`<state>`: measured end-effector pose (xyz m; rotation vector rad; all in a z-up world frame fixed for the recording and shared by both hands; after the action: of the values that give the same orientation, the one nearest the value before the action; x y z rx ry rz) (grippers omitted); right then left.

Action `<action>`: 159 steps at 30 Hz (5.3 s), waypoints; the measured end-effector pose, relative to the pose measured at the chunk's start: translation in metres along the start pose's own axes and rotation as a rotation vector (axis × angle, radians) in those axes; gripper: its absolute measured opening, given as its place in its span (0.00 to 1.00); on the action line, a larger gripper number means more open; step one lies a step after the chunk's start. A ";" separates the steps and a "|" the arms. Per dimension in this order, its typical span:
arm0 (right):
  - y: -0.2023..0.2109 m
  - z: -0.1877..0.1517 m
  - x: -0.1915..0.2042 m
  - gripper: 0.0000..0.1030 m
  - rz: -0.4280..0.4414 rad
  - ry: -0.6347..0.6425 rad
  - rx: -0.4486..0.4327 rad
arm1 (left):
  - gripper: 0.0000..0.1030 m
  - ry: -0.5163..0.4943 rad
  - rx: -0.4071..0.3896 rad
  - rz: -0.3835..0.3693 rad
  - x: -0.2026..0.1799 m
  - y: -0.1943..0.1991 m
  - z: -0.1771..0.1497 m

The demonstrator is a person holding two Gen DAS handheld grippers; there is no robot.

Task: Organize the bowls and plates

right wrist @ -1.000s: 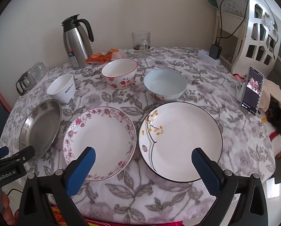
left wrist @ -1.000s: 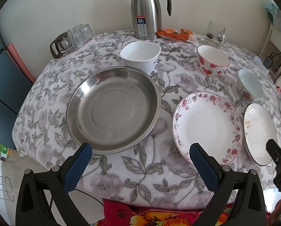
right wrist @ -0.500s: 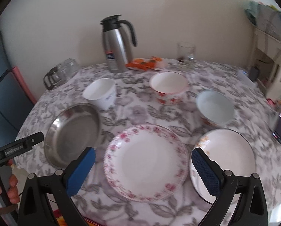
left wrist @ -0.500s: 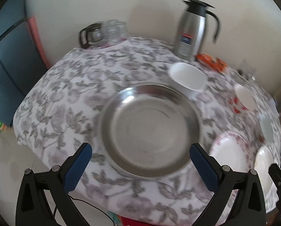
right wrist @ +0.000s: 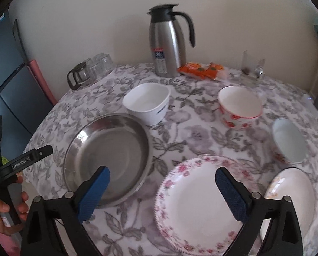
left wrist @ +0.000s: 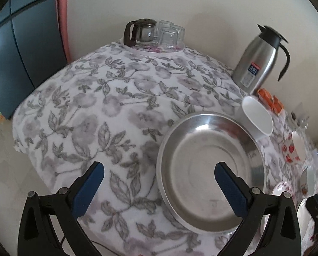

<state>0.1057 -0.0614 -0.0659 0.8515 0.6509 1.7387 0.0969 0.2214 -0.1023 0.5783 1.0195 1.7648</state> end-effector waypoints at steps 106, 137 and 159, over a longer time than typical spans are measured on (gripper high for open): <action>-0.063 0.020 0.015 0.14 0.208 -0.073 0.087 | 0.14 0.011 0.016 -0.118 -0.013 -0.001 0.027; 0.084 -0.020 -0.156 0.14 -0.008 -0.331 -0.142 | 0.14 -0.173 -0.016 -0.262 -0.198 0.084 -0.037; 0.064 -0.052 -0.190 0.14 -0.145 -0.342 -0.044 | 0.14 -0.099 0.127 -0.243 -0.220 0.041 -0.077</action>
<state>0.0660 -0.2628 -0.0917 1.0156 0.4325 1.4284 0.1076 -0.0151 -0.0943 0.5885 1.0894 1.4528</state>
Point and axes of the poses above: each gripper's, at about its wrist camera, not at the fingertips, and y roughly against the way its jaws point, x to its left, z to its top, the point moved 8 cm from there along -y, roughly the way its jaws point, and after that the axes turned 7 degrees about z, right-handed, at the moved point
